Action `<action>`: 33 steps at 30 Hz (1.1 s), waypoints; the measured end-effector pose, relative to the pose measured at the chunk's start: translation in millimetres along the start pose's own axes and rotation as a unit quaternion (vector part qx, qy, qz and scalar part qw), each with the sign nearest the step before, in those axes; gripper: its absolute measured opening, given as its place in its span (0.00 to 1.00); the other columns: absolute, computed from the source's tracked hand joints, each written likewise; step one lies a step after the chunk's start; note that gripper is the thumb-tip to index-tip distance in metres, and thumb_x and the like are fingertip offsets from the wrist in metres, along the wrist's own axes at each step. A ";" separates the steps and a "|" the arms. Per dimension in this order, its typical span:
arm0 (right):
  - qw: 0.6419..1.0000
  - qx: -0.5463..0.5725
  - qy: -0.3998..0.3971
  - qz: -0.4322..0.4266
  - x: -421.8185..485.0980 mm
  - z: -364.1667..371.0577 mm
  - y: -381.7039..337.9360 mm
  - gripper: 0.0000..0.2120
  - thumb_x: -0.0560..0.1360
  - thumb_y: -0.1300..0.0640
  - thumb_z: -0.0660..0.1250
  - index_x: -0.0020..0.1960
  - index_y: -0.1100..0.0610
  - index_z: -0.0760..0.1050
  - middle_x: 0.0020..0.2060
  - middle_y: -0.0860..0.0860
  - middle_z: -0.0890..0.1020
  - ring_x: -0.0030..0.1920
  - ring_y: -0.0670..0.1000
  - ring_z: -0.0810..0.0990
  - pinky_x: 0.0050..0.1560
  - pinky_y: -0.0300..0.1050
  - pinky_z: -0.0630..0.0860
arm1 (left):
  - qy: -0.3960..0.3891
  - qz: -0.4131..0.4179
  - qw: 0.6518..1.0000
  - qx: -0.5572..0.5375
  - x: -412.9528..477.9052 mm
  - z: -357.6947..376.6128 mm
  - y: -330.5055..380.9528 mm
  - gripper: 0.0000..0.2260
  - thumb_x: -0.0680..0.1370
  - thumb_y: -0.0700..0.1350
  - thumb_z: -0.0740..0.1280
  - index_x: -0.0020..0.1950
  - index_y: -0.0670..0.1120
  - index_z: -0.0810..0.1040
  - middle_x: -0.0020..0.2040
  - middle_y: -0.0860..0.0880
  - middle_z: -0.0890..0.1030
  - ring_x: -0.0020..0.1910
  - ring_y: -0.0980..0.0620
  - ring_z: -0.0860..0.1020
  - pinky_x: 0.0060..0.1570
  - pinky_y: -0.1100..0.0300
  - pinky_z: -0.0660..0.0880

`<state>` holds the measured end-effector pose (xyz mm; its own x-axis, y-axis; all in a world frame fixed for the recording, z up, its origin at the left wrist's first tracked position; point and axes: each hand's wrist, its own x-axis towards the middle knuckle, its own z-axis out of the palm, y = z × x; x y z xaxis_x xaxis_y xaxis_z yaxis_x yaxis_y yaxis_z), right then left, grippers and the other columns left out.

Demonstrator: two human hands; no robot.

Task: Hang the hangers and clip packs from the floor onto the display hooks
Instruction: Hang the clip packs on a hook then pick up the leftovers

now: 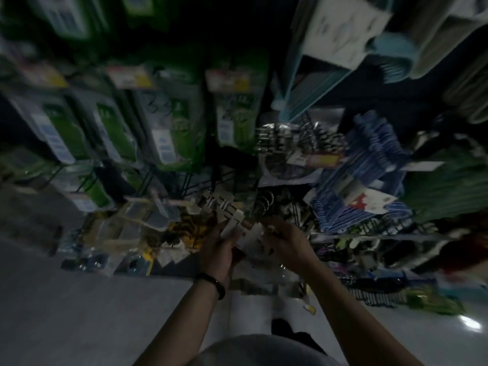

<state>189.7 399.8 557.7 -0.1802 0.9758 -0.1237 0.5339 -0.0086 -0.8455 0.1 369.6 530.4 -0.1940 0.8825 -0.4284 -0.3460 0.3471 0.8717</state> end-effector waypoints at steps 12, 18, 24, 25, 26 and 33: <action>0.973 -0.123 0.174 -0.086 31.2 -91.2 27.1 0.15 0.78 0.40 0.72 0.61 0.44 0.85 0.49 0.40 0.87 0.41 0.37 0.82 0.37 0.31 0.73 | -0.007 0.106 0.983 0.148 27.7 104.7 32.0 0.14 0.77 0.52 0.76 0.60 0.51 0.82 0.53 0.50 0.87 0.53 0.47 0.84 0.58 0.45 0.81; 0.956 -0.215 0.182 -0.083 43.7 -131.3 65.6 0.12 0.79 0.40 0.70 0.60 0.40 0.84 0.47 0.42 0.84 0.38 0.43 0.82 0.34 0.44 0.82 | 0.129 0.436 0.821 0.345 59.4 123.0 71.6 0.09 0.78 0.47 0.73 0.51 0.47 0.74 0.47 0.49 0.74 0.45 0.48 0.74 0.45 0.53 0.73; 0.939 -0.278 0.171 -0.109 61.1 -146.6 86.7 0.11 0.80 0.41 0.69 0.62 0.36 0.82 0.53 0.42 0.85 0.43 0.45 0.84 0.37 0.44 0.83 | -0.117 0.436 0.742 0.496 73.7 176.3 103.4 0.26 0.77 0.42 0.76 0.72 0.55 0.73 0.63 0.54 0.80 0.59 0.53 0.79 0.58 0.53 0.80; 0.937 -0.279 0.169 -0.123 63.5 -147.0 89.9 0.11 0.81 0.40 0.68 0.62 0.36 0.82 0.54 0.42 0.85 0.44 0.44 0.84 0.38 0.44 0.83 | -0.122 0.453 0.705 0.532 77.9 179.5 102.4 0.29 0.77 0.41 0.76 0.75 0.57 0.71 0.67 0.52 0.80 0.62 0.51 0.79 0.61 0.52 0.80; 0.935 -0.280 0.169 -0.135 65.6 -147.1 92.9 0.12 0.81 0.40 0.68 0.62 0.36 0.82 0.55 0.42 0.85 0.44 0.45 0.84 0.38 0.44 0.83 | -0.115 0.484 0.655 0.569 82.4 180.7 101.0 0.32 0.76 0.40 0.76 0.76 0.58 0.70 0.69 0.51 0.79 0.65 0.48 0.78 0.63 0.50 0.79; 0.924 -0.288 0.165 -0.187 80.4 -153.7 106.5 0.10 0.79 0.46 0.71 0.60 0.39 0.85 0.53 0.44 0.85 0.42 0.47 0.85 0.38 0.44 0.82 | -0.054 0.647 0.477 0.592 107.2 179.4 101.8 0.23 0.78 0.49 0.74 0.73 0.51 0.77 0.61 0.46 0.79 0.58 0.41 0.79 0.57 0.45 0.77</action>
<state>359.0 511.0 537.6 -0.2304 0.9009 0.3678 0.8537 0.3685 -0.3680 108.8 556.5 616.0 0.5285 0.5898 0.6106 0.7733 -0.6313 -0.0595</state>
